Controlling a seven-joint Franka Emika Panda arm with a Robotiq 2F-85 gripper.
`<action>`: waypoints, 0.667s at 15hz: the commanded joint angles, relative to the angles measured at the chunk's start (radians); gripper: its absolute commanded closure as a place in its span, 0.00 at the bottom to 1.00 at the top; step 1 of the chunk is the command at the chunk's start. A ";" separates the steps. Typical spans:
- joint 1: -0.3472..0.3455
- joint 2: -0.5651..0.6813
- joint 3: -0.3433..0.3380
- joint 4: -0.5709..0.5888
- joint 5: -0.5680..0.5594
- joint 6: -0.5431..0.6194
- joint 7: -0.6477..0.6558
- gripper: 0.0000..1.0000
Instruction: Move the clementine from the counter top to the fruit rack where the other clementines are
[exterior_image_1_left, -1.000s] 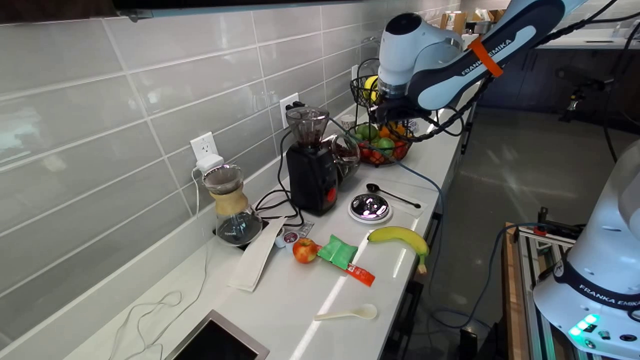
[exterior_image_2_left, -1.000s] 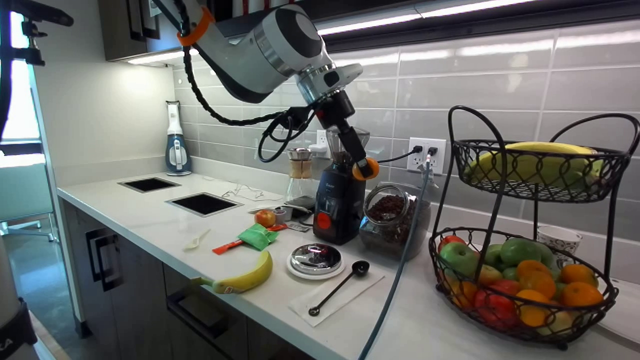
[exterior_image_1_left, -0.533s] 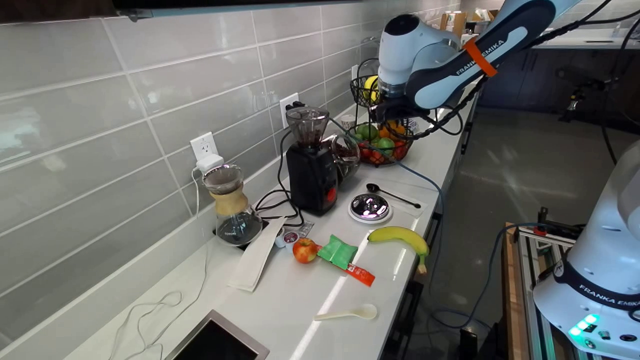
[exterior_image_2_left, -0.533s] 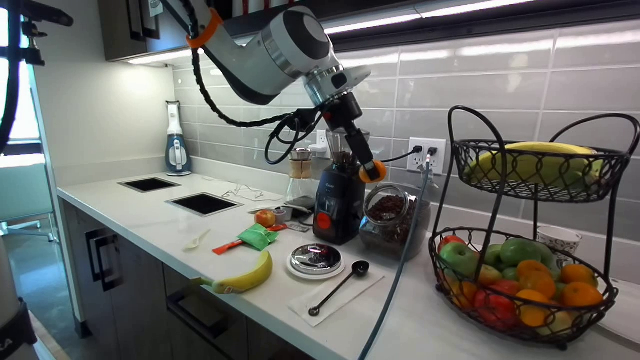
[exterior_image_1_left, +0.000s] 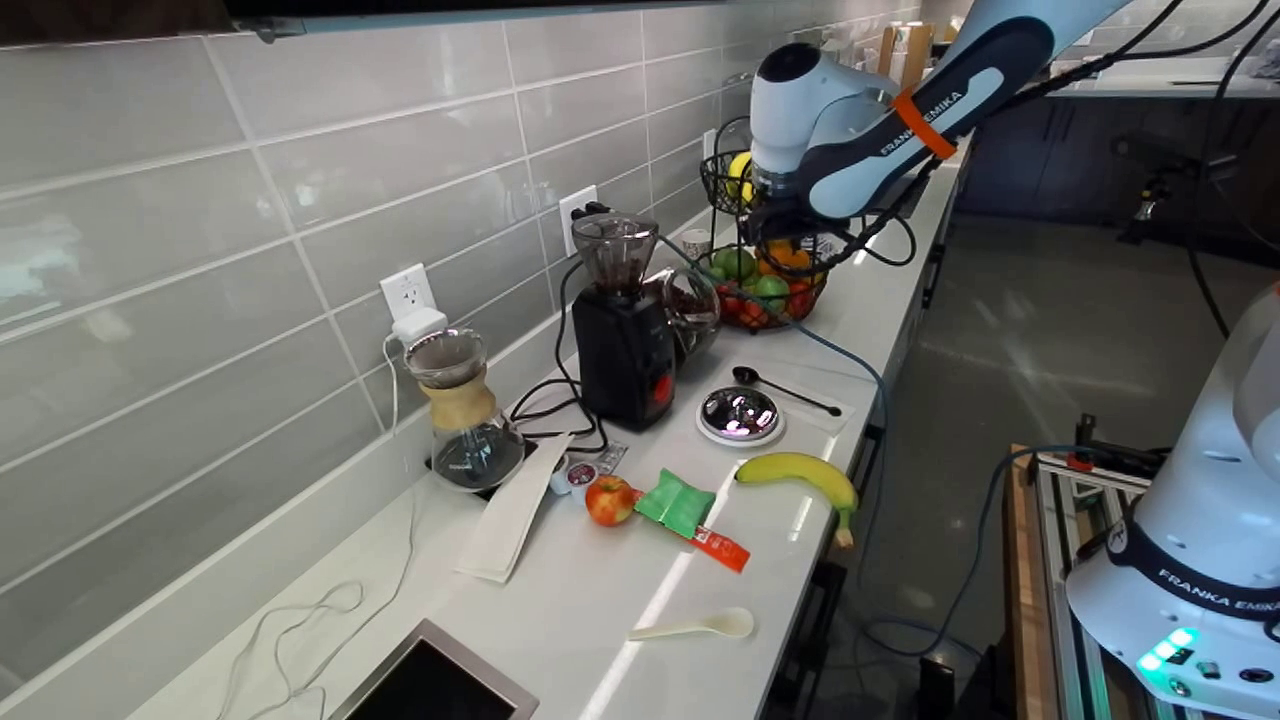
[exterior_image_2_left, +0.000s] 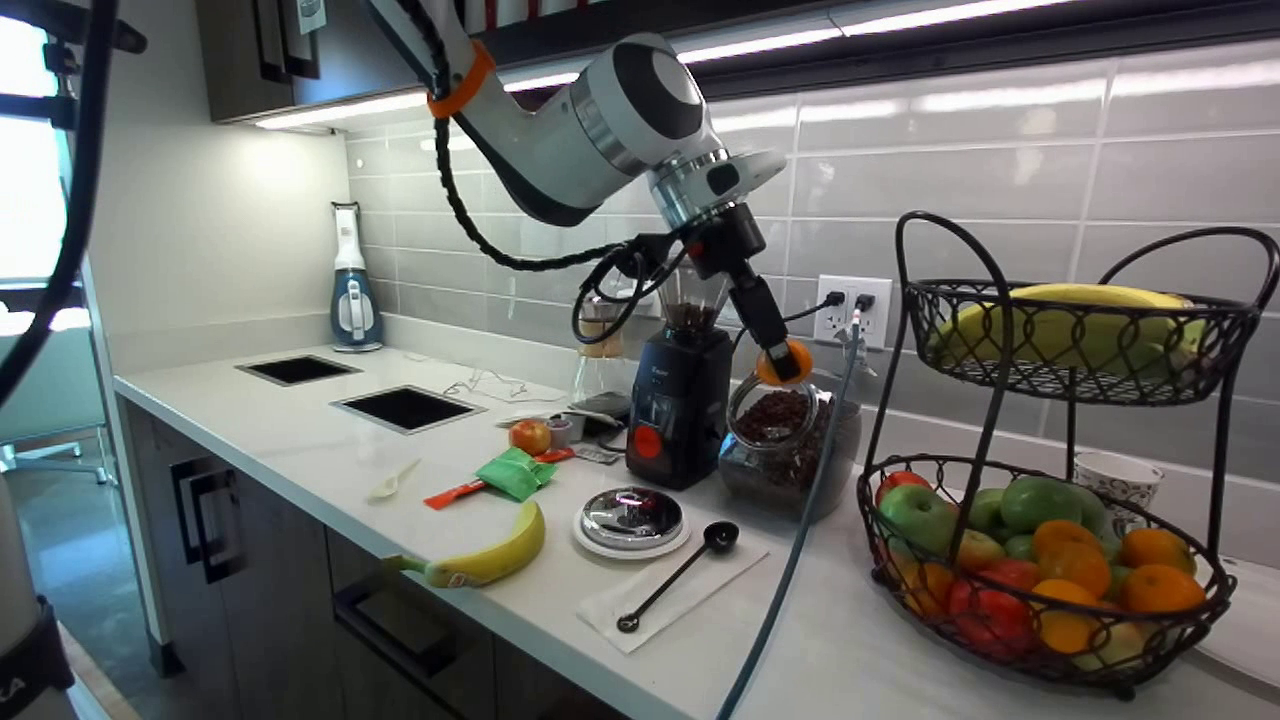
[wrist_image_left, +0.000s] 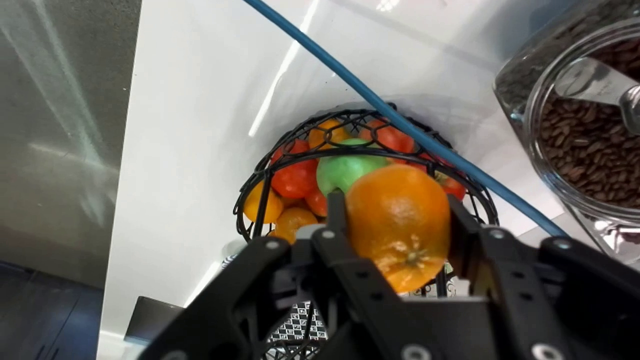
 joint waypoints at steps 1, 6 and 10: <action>-0.005 0.075 -0.021 0.059 0.068 0.021 -0.095 0.77; -0.009 0.149 -0.058 0.120 0.130 0.049 -0.237 0.77; 0.000 0.212 -0.106 0.167 0.049 0.092 -0.233 0.77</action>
